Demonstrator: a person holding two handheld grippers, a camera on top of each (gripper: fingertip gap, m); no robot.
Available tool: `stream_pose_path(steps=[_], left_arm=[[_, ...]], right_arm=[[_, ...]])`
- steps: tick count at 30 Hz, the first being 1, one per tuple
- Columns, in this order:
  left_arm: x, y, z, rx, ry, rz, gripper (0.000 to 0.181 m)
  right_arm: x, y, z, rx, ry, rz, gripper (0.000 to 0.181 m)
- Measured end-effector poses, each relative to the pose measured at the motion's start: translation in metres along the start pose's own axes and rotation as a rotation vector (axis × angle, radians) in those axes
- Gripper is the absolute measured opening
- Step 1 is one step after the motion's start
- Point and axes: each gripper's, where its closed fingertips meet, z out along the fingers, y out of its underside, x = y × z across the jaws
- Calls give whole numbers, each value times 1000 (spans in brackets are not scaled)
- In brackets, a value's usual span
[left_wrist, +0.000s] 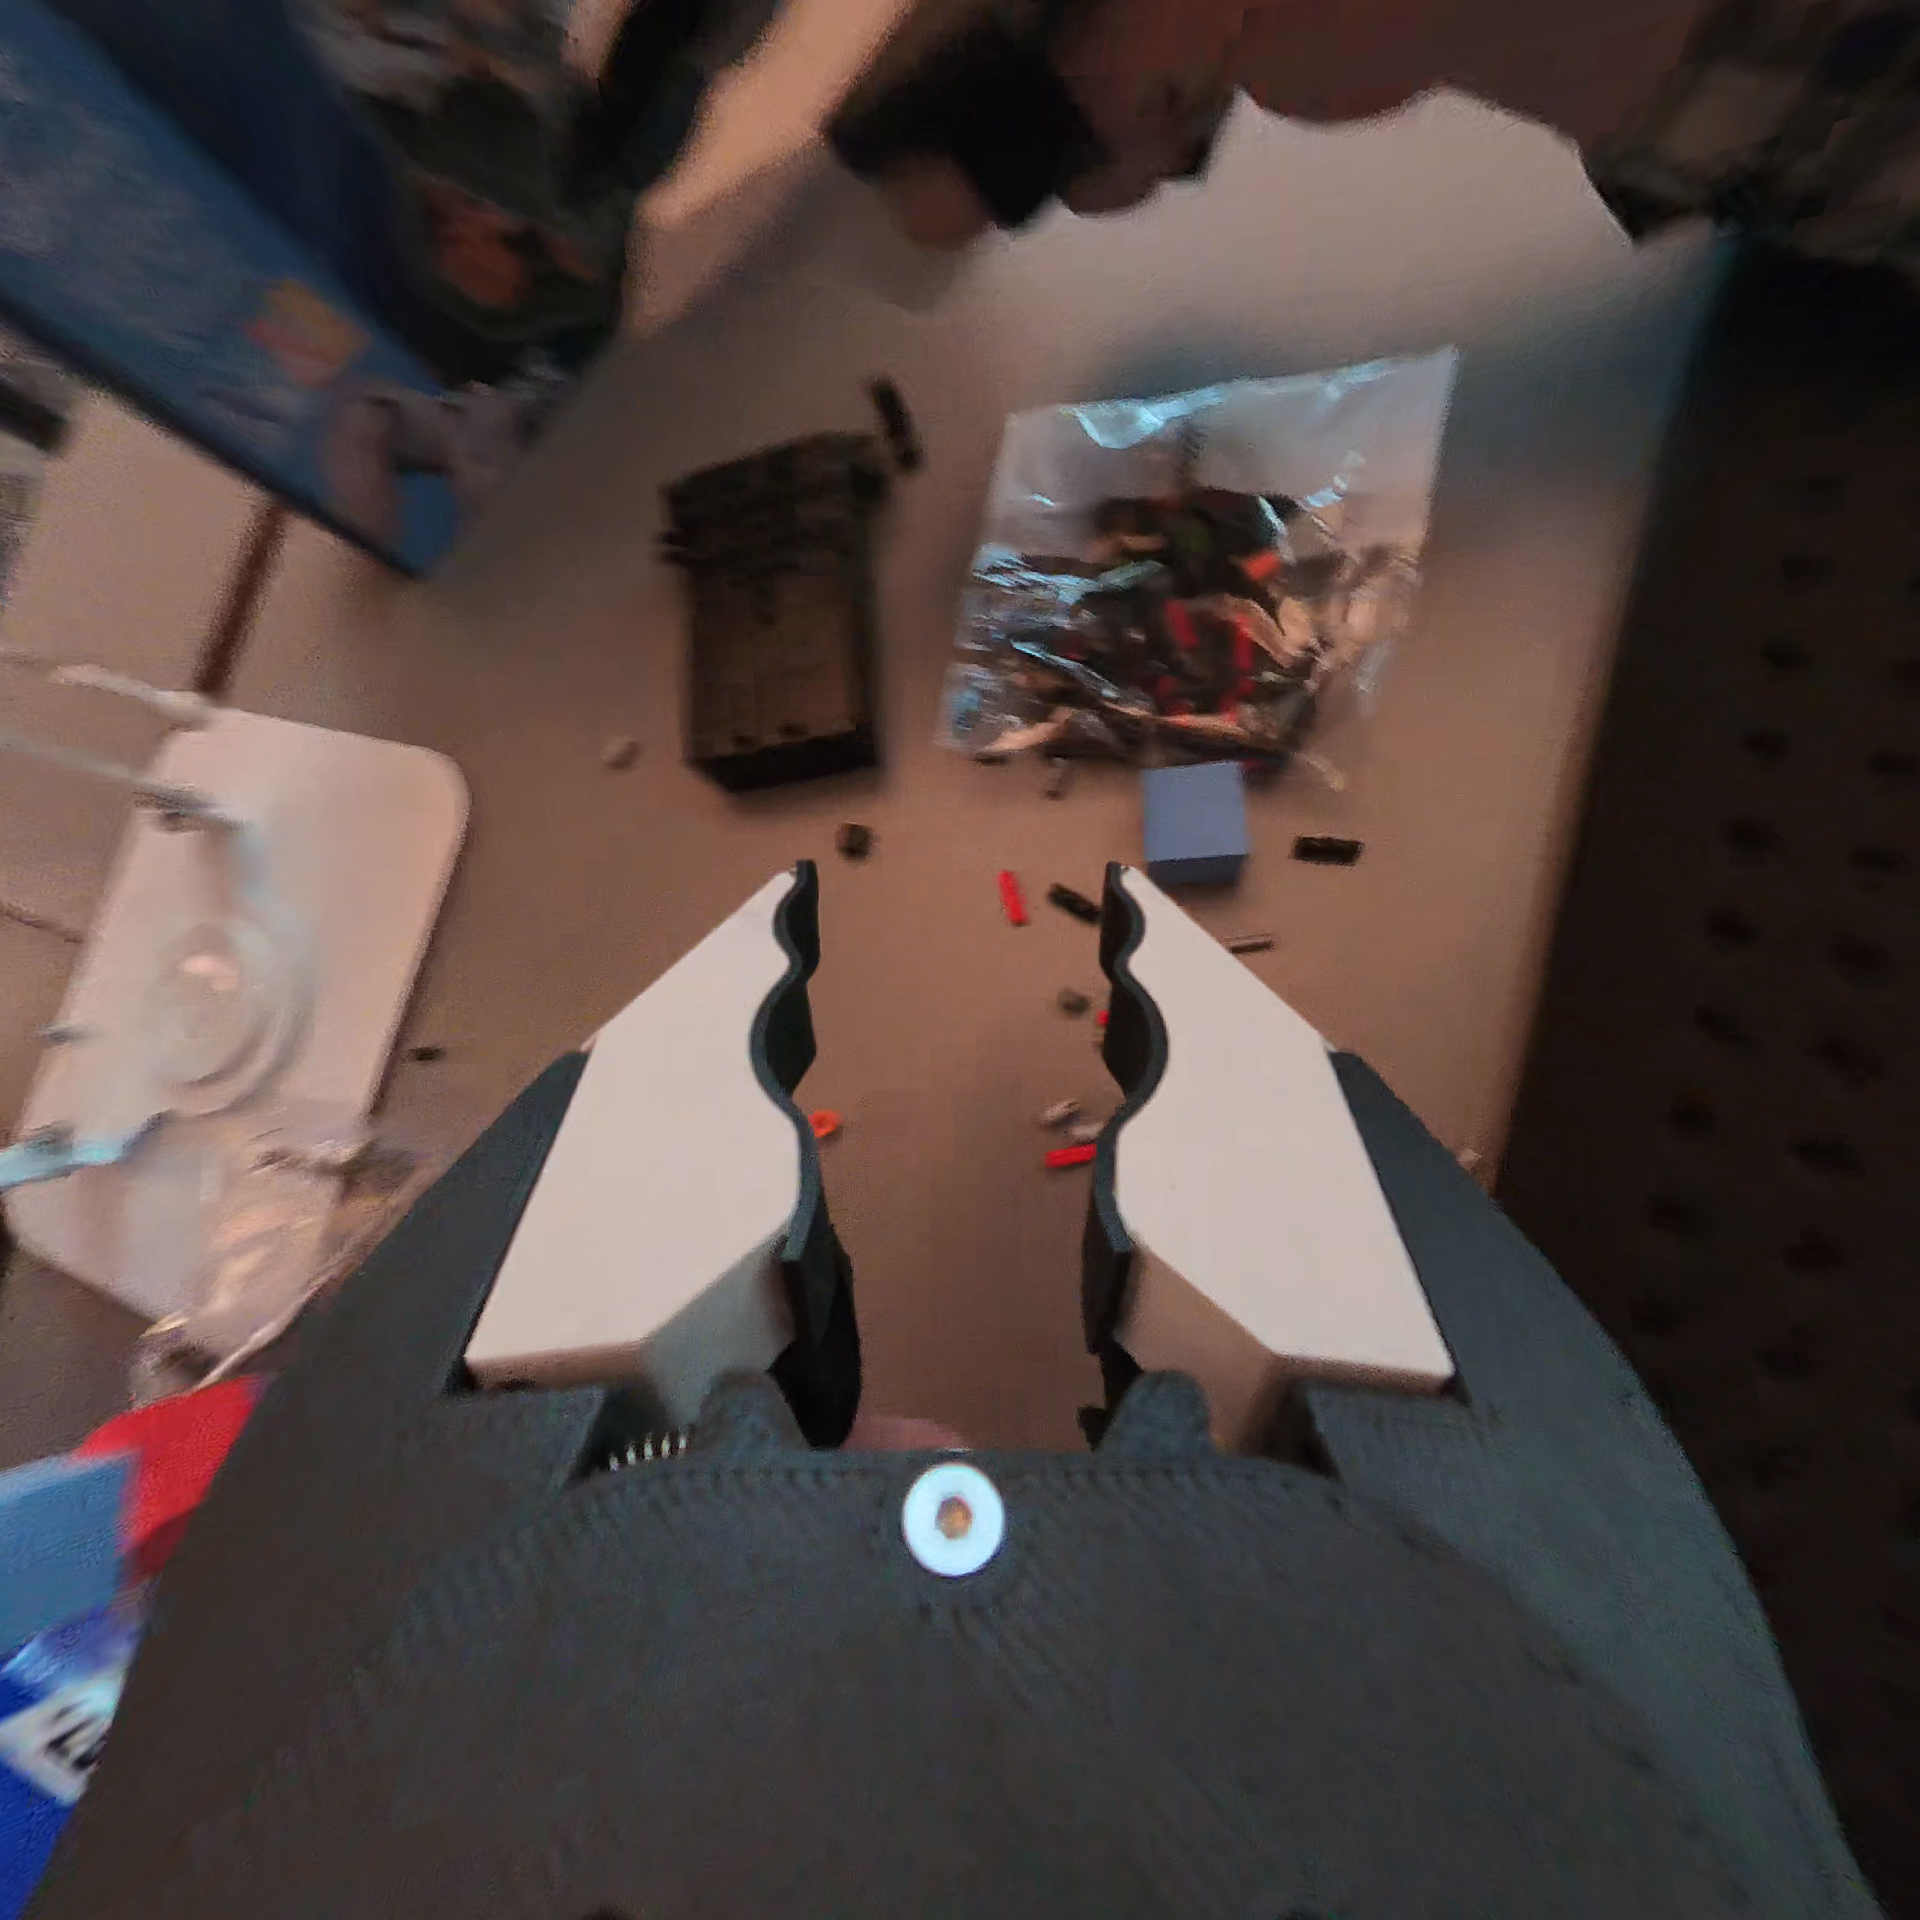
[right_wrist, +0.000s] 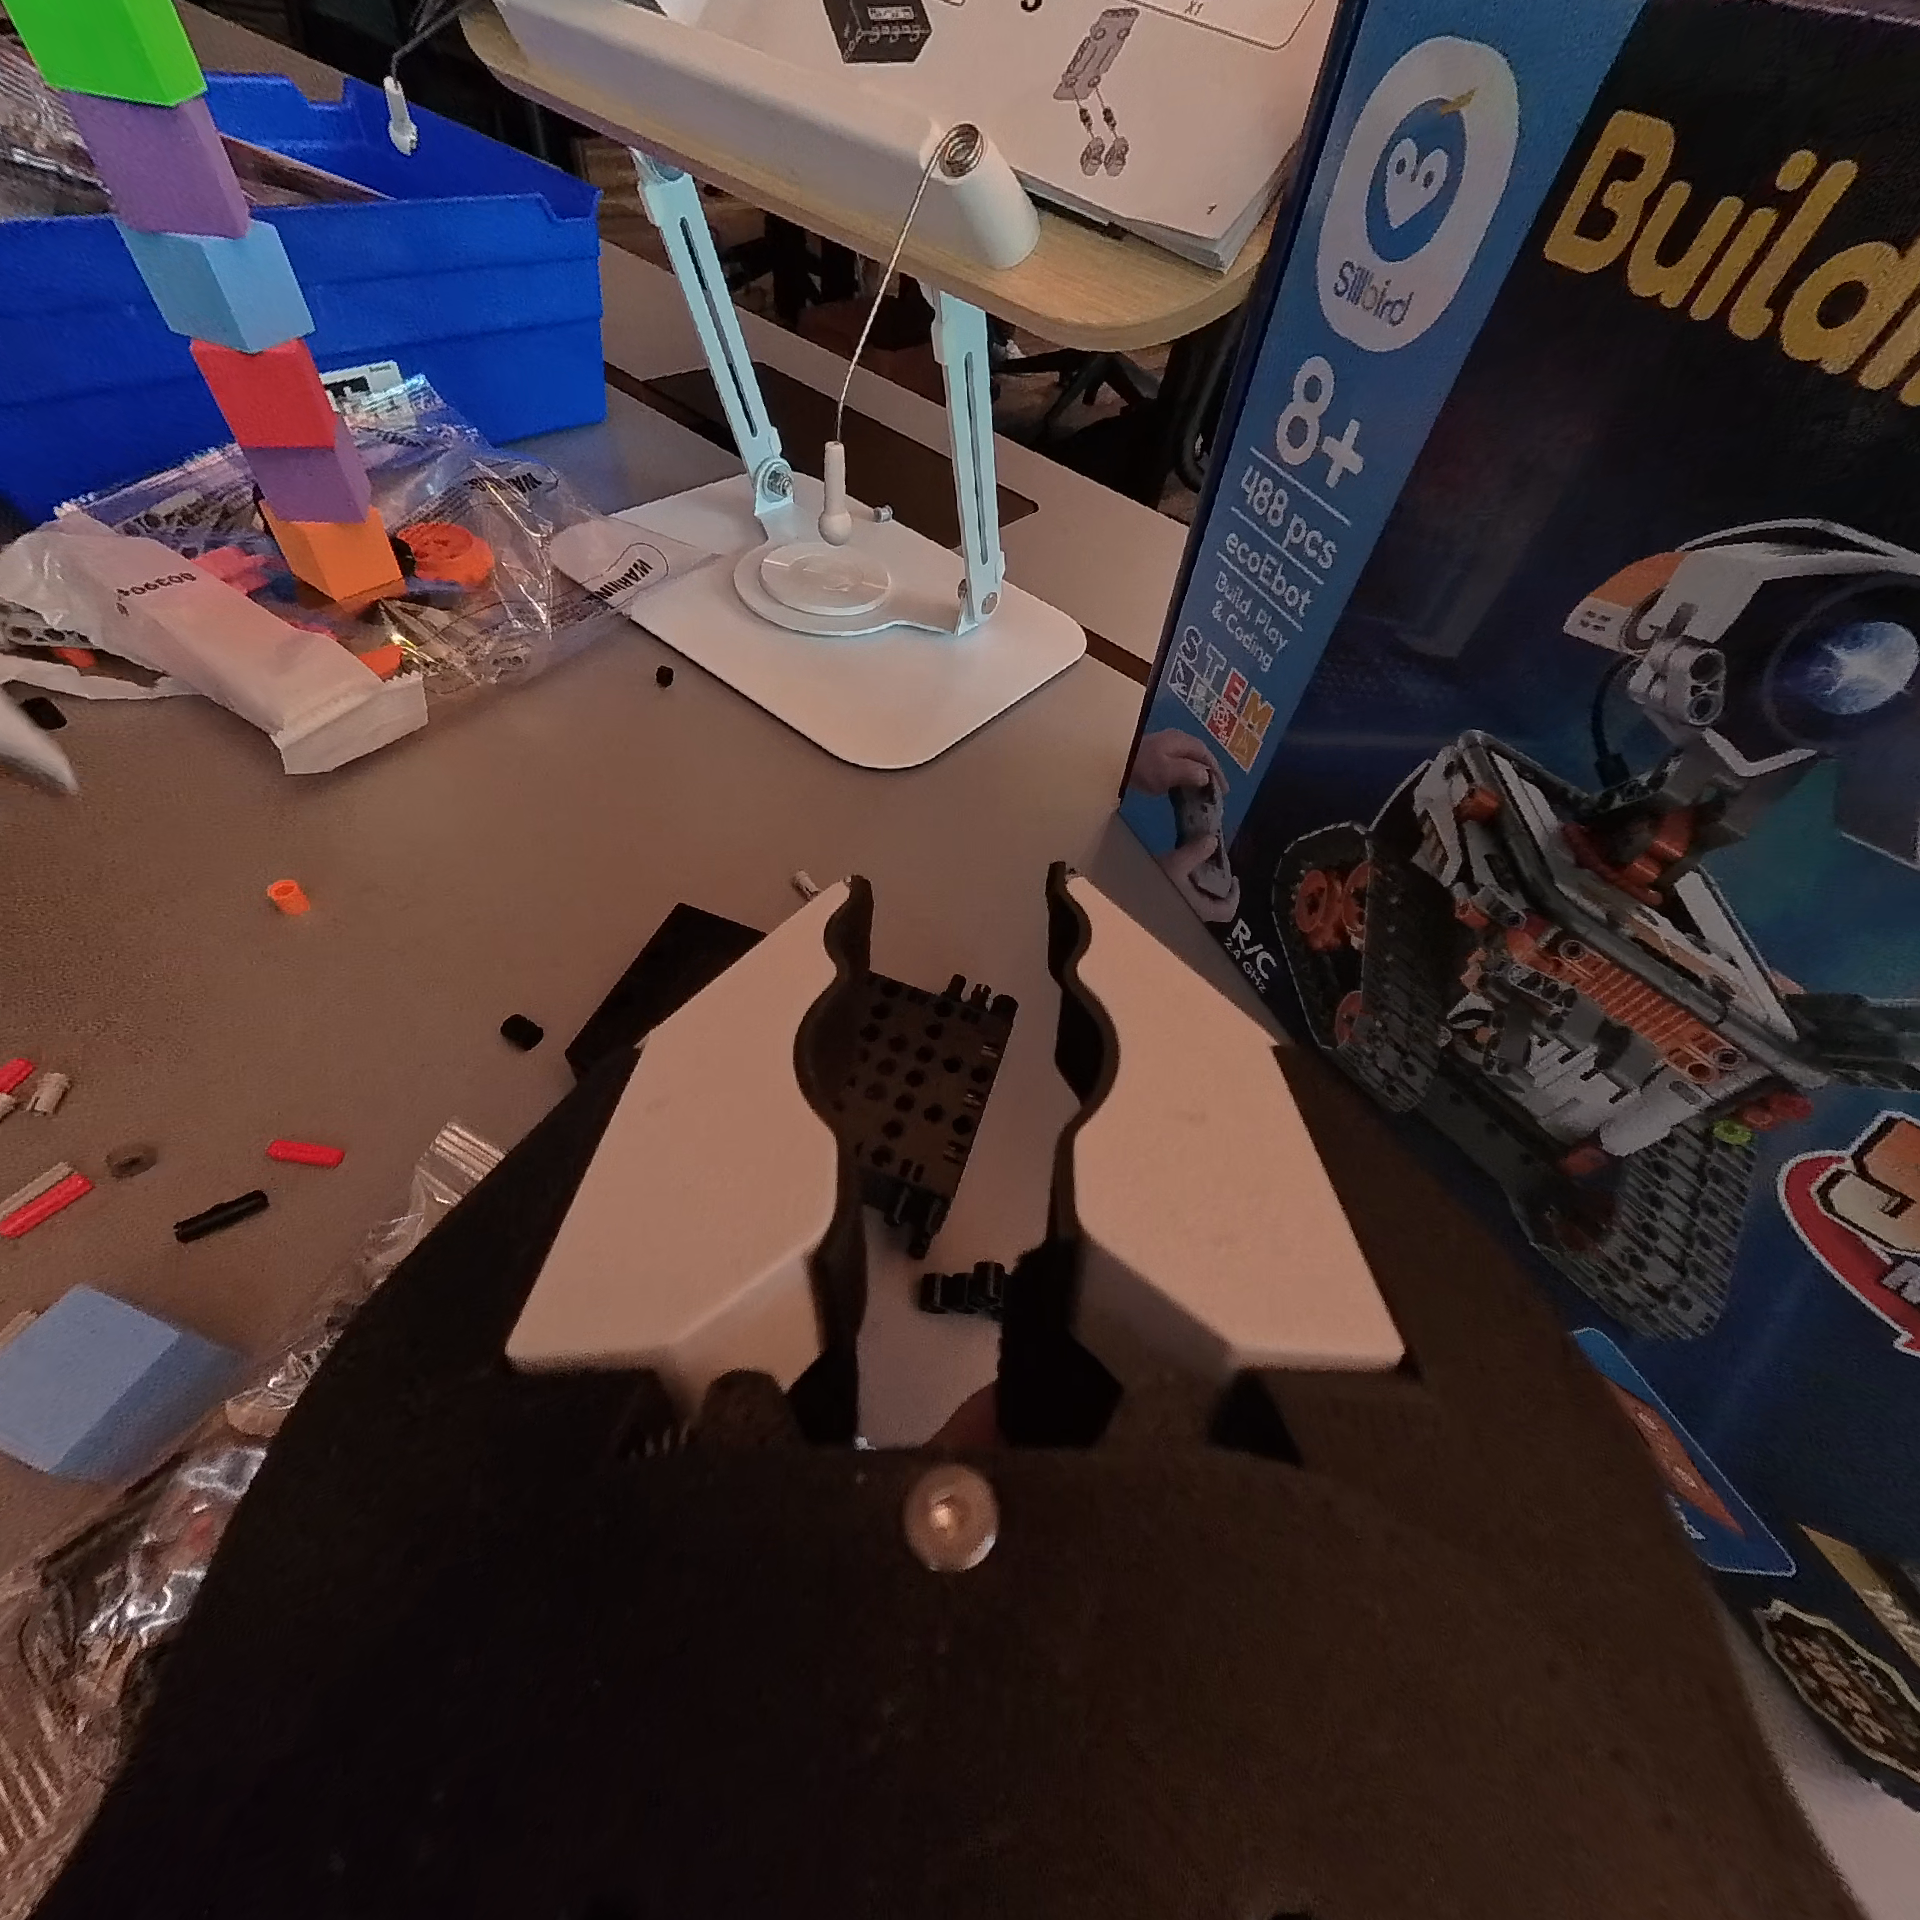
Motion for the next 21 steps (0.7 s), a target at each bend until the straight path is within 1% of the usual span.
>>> stream_pose_path(steps=[3, 6, 9, 10, 12, 15, 17, 19, 21], left_arm=[[33, 10, 31, -32, 100, 7, 49], [49, 19, 52, -68, 139, 5, 47], [59, 22, 64, -83, 156, 3, 38], [59, 23, 66, -83, 146, 2, 26], [60, 21, 66, -65, 152, -10, 26], [52, 20, 57, -58, 118, -15, 26], [38, 17, 41, -41, 73, -23, 26], [14, 13, 17, -19, -2, -44, 26], [-19, 10, -15, 3, -94, -72, 26]], right_arm=[[0, 0, 0, -1, -2, -1, 33], [0, 0, 0, 2, -2, 1, 33], [0, -1, -1, 4, -3, 1, 33], [0, -1, -1, 5, -2, 1, 33], [1, -2, -2, 9, -1, 4, 33], [1, -3, -2, 12, 0, 6, 33], [0, -3, -2, 12, -2, 4, 33], [0, -3, -2, 12, -3, 3, 33], [-1, -3, -2, 13, -3, 3, 33]])
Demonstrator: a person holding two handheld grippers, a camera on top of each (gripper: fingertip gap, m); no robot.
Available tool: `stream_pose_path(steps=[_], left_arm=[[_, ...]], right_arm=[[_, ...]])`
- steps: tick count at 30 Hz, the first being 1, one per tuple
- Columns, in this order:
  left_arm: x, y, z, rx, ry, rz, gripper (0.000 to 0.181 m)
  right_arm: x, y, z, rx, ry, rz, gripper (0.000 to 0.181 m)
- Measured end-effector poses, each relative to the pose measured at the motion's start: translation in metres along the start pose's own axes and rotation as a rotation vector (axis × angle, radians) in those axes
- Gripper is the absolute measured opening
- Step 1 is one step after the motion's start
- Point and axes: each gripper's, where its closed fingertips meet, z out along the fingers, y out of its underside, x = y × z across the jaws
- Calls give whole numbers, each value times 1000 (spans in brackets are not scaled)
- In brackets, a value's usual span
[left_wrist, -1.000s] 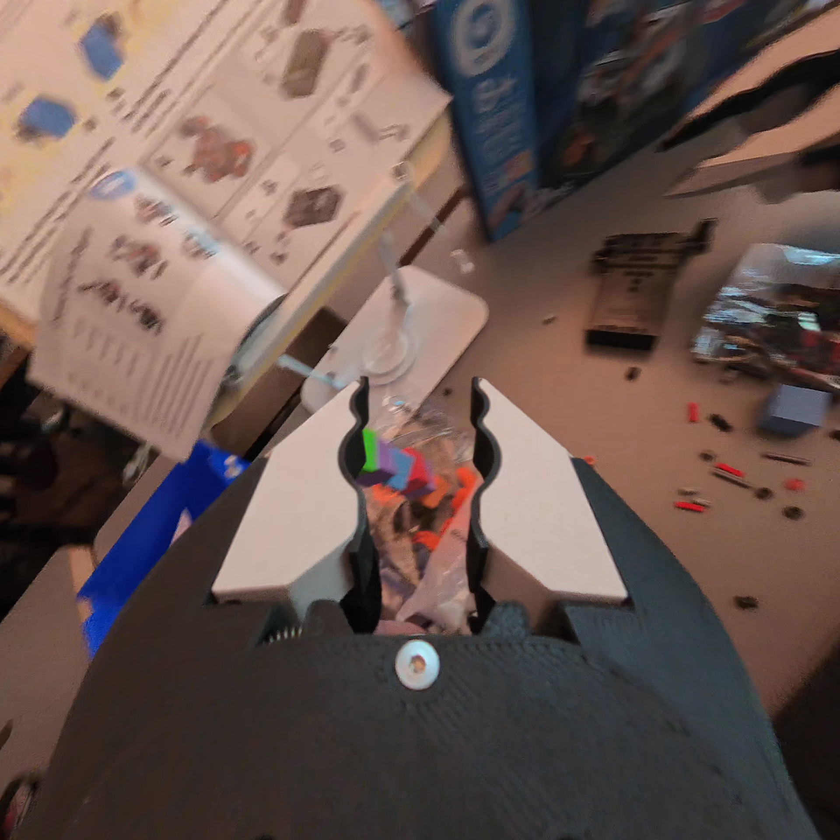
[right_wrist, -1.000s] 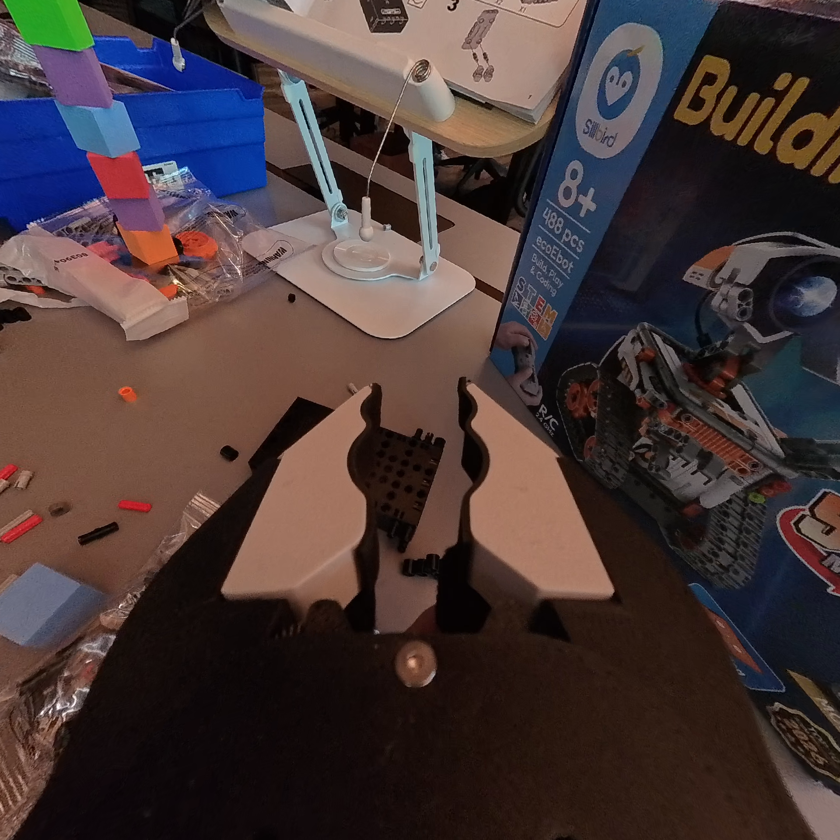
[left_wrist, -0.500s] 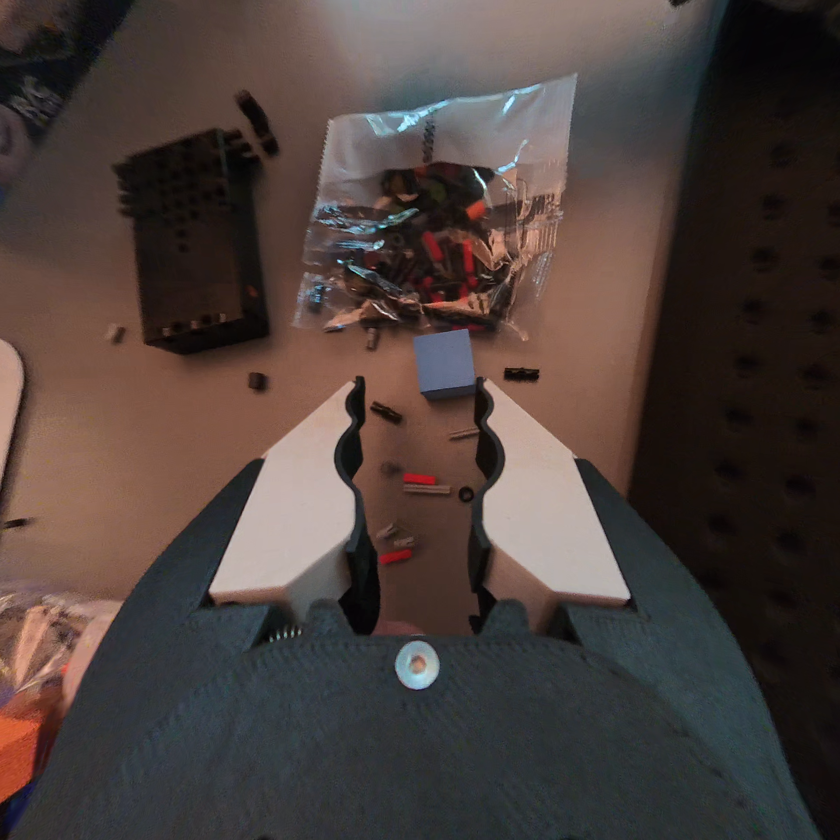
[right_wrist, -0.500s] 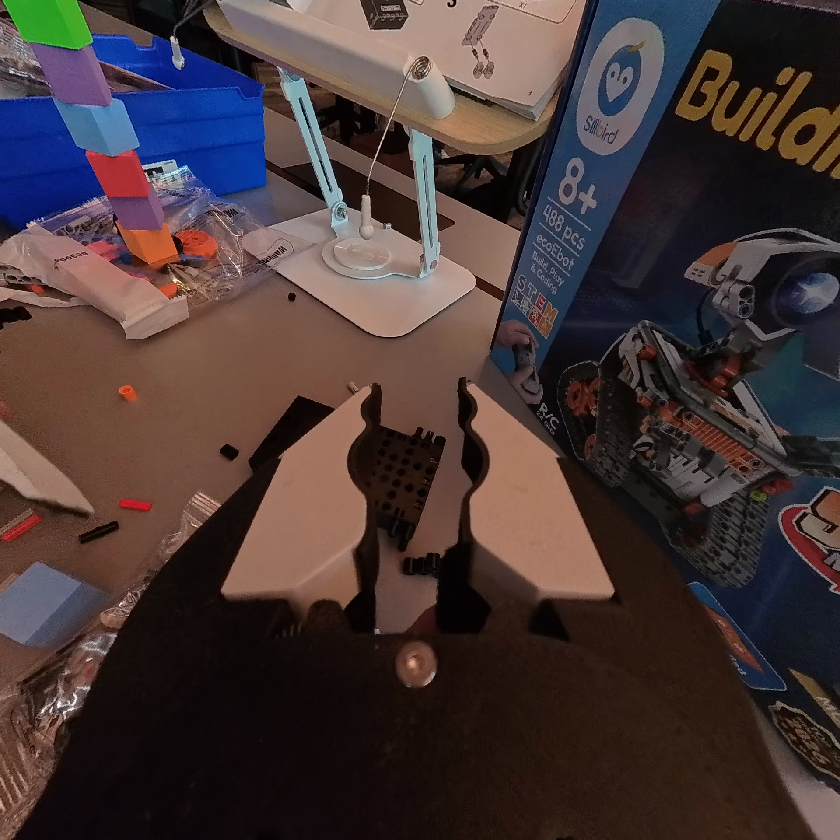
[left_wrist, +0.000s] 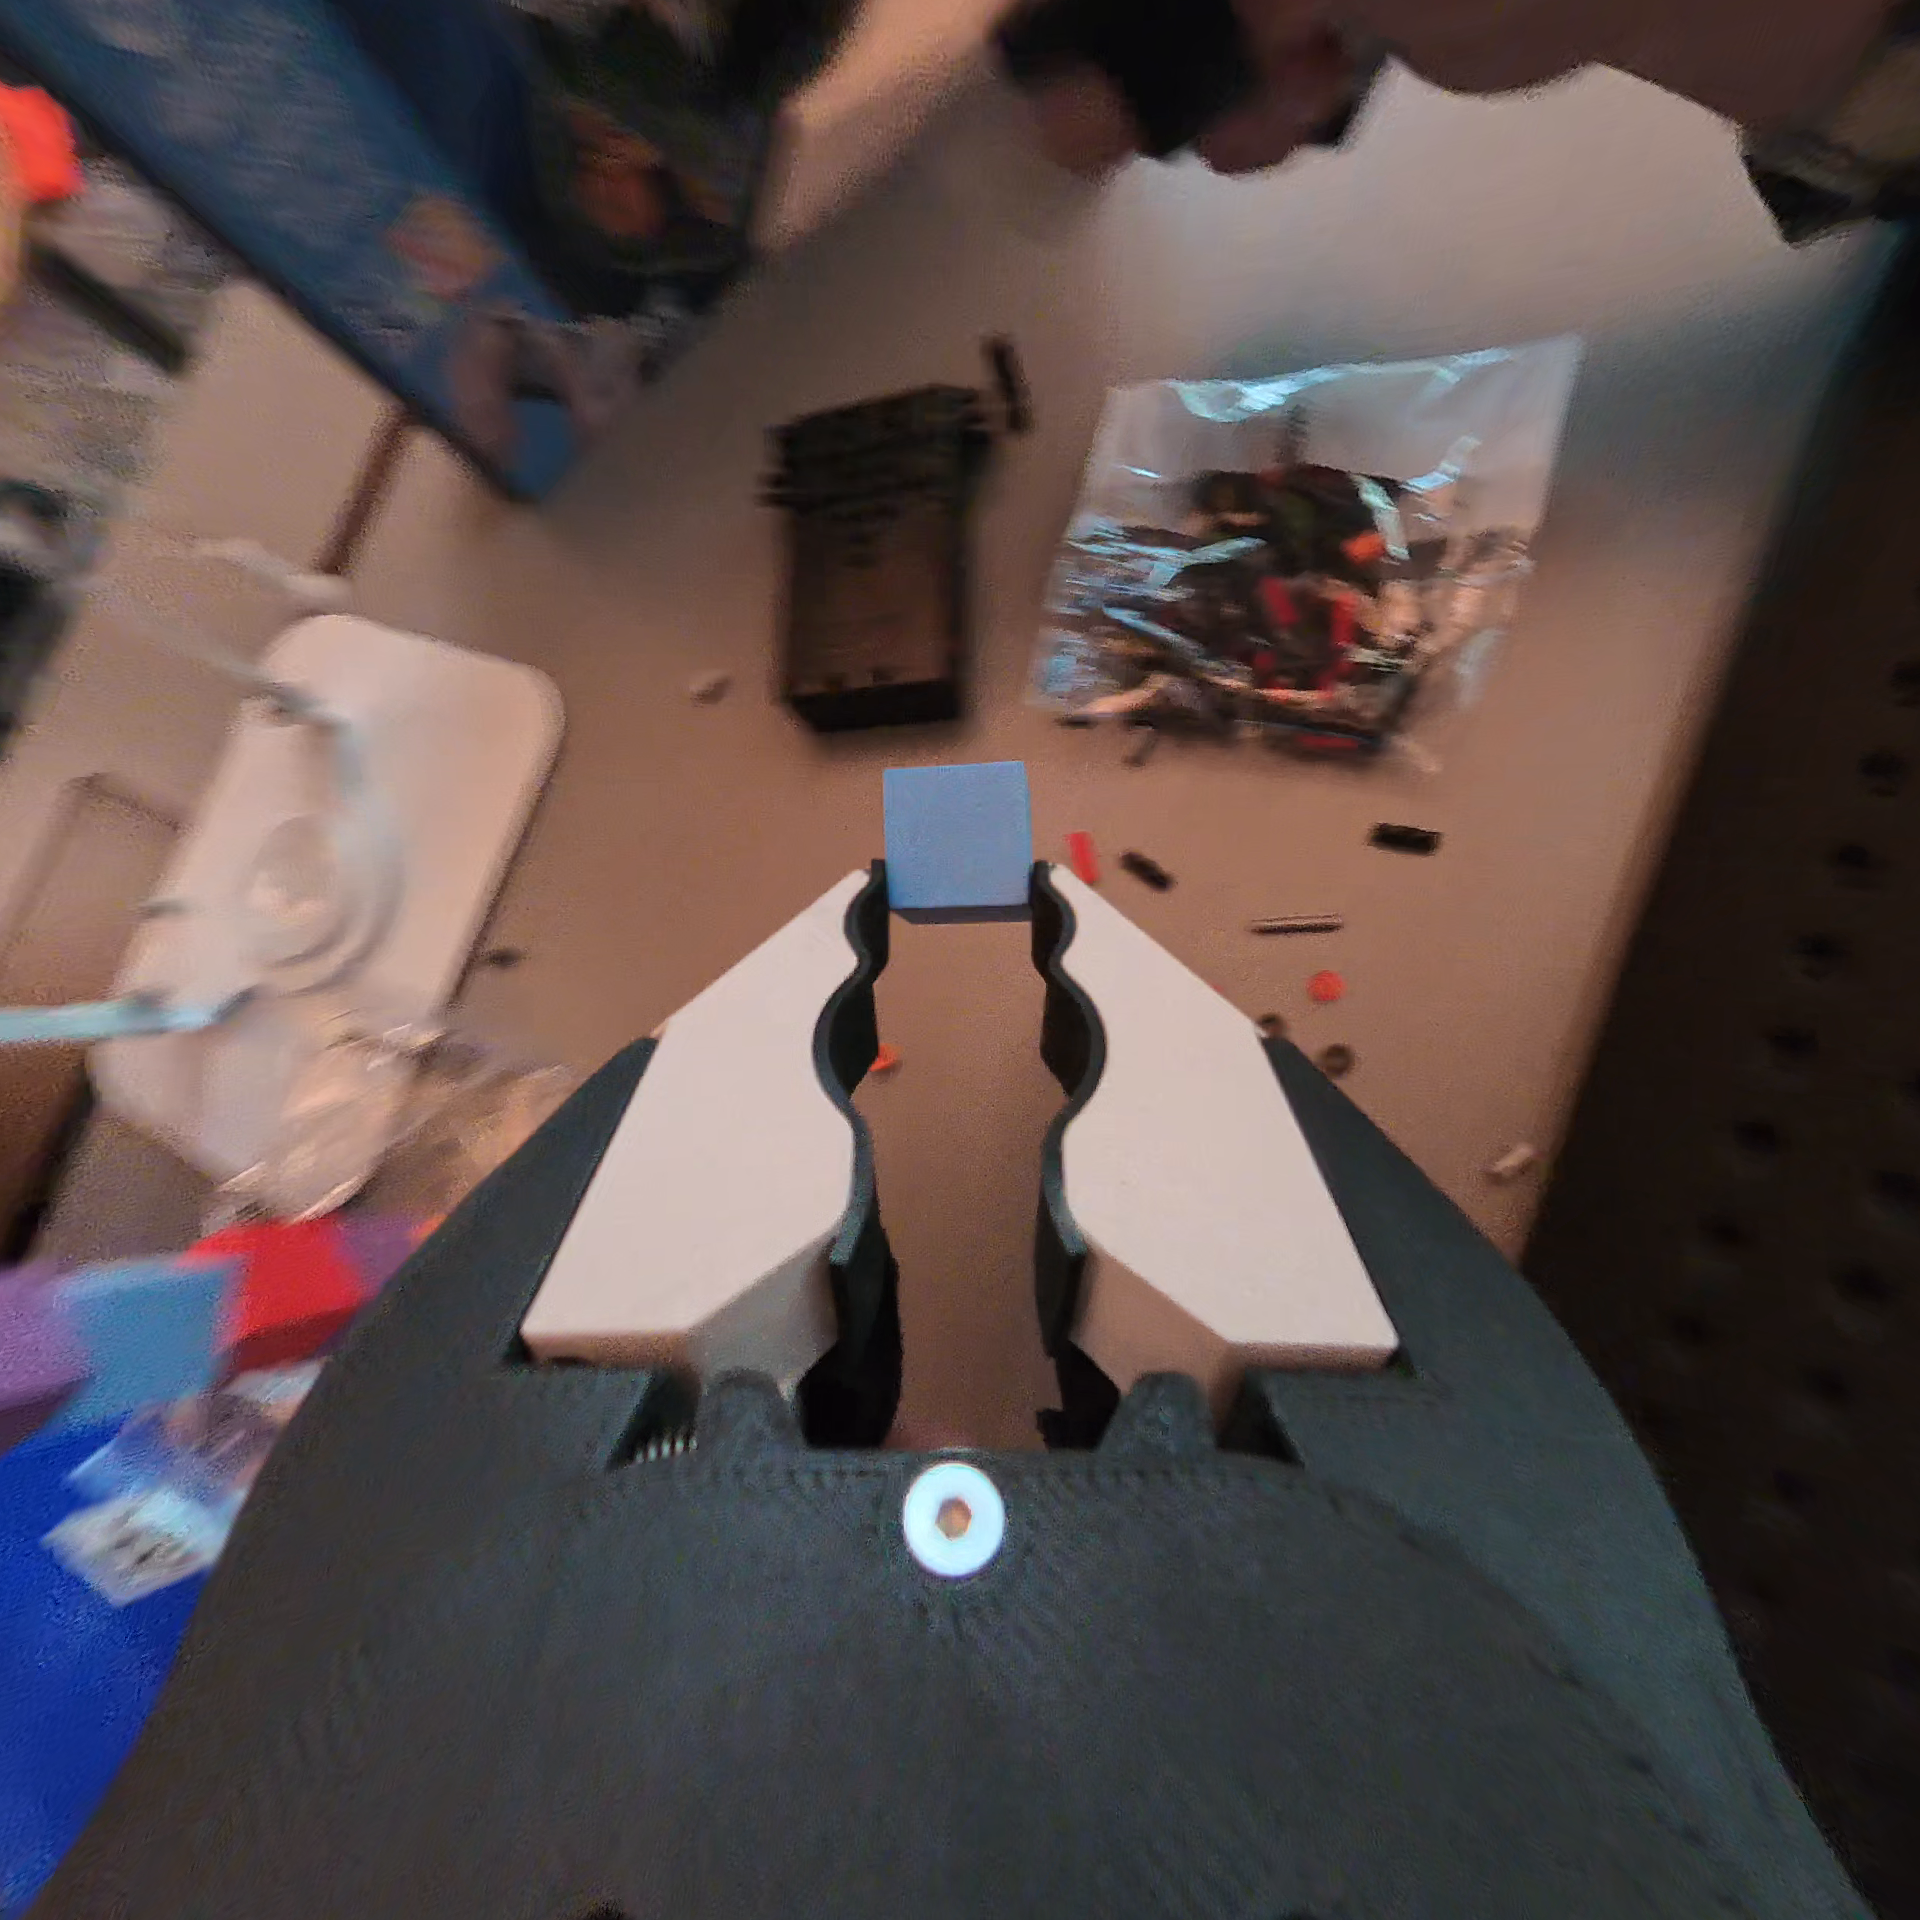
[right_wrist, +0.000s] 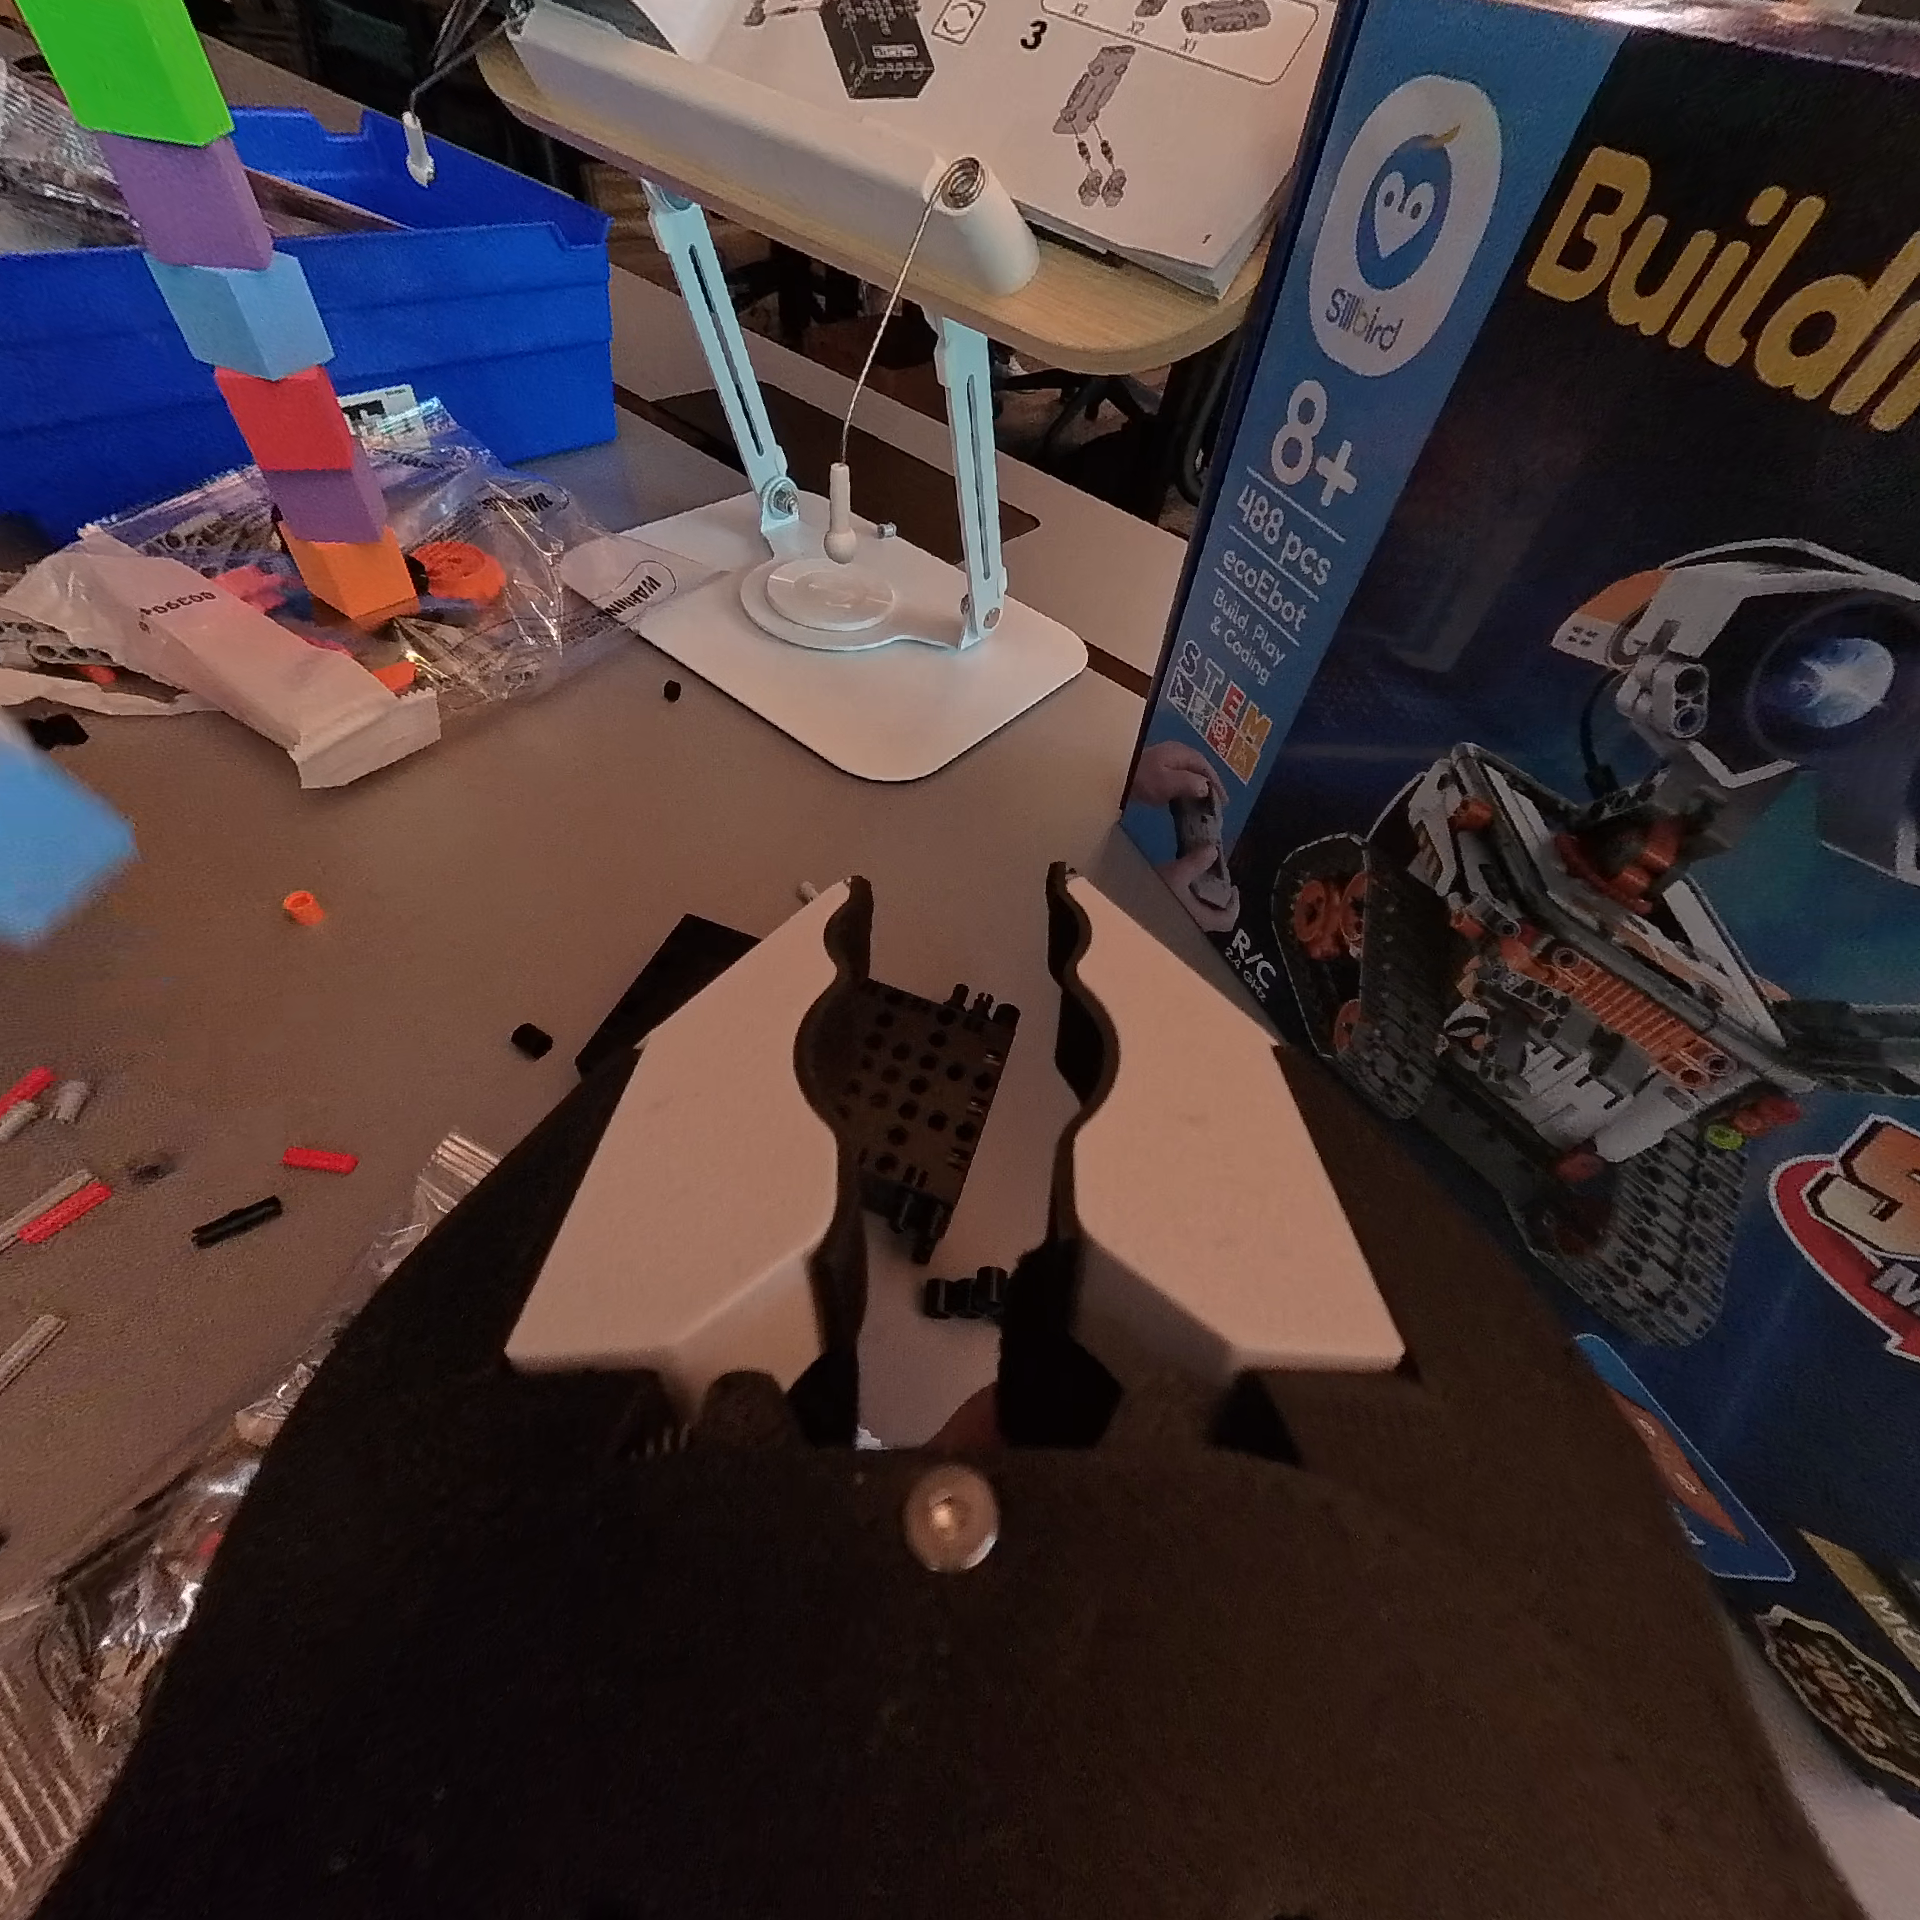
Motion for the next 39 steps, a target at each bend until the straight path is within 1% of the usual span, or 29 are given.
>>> stream_pose_path(steps=[6, 8, 10, 13, 16, 24, 30, 33, 39], left_arm=[[-112, -11, -97, 60, -255, -130, 26], [-138, -10, -116, 65, -283, -187, 26], [-156, -7, -126, 59, -286, -222, 26], [-174, 3, -128, 13, -284, -256, 25], [-184, 14, -122, -32, -280, -278, 25], [-187, 29, -101, -87, -235, -315, 26], [-190, 34, -98, -126, -247, -312, 26], [-190, 32, -98, -114, -232, -316, 26], [-191, 38, -97, -153, -241, -306, 26]], right_arm=[[0, 0, 0, 2, 0, 0, 33], [0, 0, 0, 1, 0, 1, 33], [-1, 1, 1, -4, -2, 0, 33], [-2, 2, 2, -9, -4, -6, 33], [-1, 1, 1, -6, -3, -3, 33], [-1, 1, 1, -4, -3, -2, 33], [-1, 0, 1, -1, -3, 0, 33], [-1, 0, 0, -1, -2, -1, 33], [-1, 0, 0, -1, -1, 0, 33]])
